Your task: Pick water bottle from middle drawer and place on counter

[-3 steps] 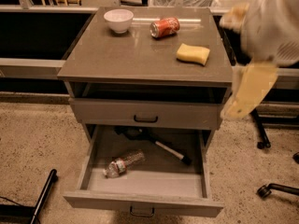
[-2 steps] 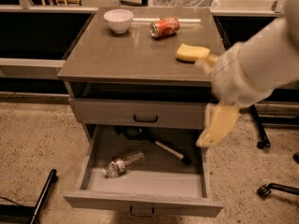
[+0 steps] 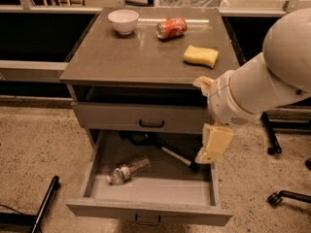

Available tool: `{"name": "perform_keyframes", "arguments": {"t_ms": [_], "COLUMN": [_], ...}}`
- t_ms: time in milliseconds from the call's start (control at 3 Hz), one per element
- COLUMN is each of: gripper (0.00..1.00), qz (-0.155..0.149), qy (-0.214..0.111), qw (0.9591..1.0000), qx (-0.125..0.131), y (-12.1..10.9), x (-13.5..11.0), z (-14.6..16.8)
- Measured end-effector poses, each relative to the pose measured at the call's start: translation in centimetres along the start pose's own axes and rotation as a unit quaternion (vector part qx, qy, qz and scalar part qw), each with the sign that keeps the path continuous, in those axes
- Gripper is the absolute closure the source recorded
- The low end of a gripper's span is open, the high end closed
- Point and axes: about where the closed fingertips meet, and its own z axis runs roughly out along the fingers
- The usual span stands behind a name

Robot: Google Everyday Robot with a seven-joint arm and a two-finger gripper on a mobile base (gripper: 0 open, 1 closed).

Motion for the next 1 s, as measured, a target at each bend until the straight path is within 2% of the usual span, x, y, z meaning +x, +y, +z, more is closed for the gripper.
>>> {"name": "perform_keyframes", "arguments": {"t_ms": [333,667,1000], "gripper": [0.0,0.0,0.0], "qz": [-0.016,-0.036,-0.029], "qy": [0.015,0.03,0.048], "qw": [0.9997,0.9987,0.9976], "qx": [0.006,-0.019,-0.04], "y": [-0.8,-0.9,-1.7], "x": [-1.2,-2.5,-1.3], "z": [1.6,10.8,22.1]}}
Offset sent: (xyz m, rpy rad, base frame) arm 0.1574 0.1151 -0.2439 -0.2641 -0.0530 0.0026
